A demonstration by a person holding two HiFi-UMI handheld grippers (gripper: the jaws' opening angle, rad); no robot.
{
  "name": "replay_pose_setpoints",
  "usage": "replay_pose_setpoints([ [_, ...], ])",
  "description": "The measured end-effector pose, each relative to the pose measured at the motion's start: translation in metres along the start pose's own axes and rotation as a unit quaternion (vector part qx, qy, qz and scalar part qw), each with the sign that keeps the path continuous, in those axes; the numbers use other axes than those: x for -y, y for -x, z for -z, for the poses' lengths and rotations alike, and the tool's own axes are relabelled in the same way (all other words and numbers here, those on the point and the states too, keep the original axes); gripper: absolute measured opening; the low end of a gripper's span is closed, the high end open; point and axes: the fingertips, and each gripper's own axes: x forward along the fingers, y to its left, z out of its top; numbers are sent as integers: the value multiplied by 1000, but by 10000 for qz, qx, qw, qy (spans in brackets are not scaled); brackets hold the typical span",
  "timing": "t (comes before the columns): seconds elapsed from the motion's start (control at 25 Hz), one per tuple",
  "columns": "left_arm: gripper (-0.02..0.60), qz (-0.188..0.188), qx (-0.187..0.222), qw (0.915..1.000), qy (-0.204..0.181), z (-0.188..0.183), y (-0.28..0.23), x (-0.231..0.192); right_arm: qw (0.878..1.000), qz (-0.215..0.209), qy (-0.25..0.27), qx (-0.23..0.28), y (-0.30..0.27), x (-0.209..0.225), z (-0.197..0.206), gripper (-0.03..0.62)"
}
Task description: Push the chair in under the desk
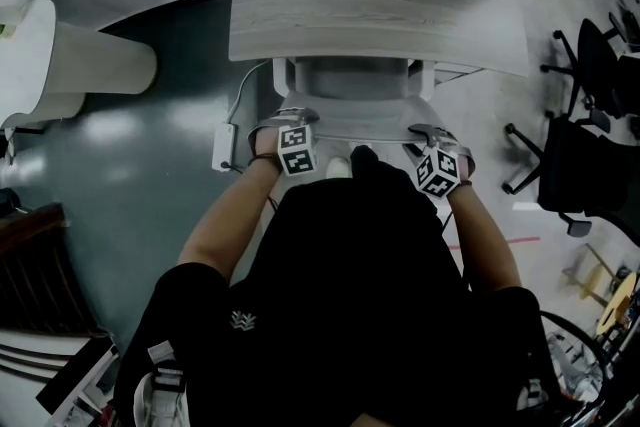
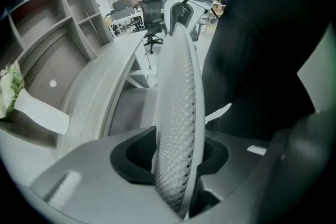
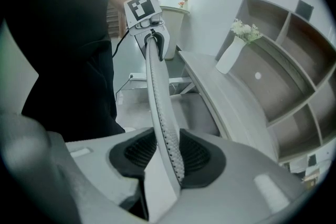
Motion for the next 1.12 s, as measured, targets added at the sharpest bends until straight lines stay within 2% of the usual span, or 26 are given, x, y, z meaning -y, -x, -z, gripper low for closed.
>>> replay_pose_setpoints([
  [0.12,155,16,15,10000,-3,1,-1,-1,10000,-56,2,-31,-1,0,0,140],
  [0.36,189,361,-143,9991,194,4,-2,7,9982,-545,-242,-42,2,-9,-3,141],
  [0.48,178,294,192,9990,272,-8,14,14,9968,-705,-372,88,13,-12,-7,147],
  [0.6,173,297,501,9973,457,-20,36,16,9936,-814,-612,480,33,-6,-24,147],
  [0.72,161,411,950,9924,664,-37,58,17,9908,-547,-791,955,50,13,-43,146],
  [0.8,143,367,1383,9860,856,-53,70,11,9899,-177,-763,1183,59,32,-54,146],
  [0.84,113,254,1600,9818,993,-60,76,4,9881,-33,-777,1328,64,39,-61,146],
  [0.96,81,-298,2146,9649,1484,-72,95,-26,9793,373,-995,1722,74,63,-78,144],
  [1.12,20,-893,2701,9396,1902,-85,117,-65,9577,911,-1656,2168,88,97,-90,141],
])
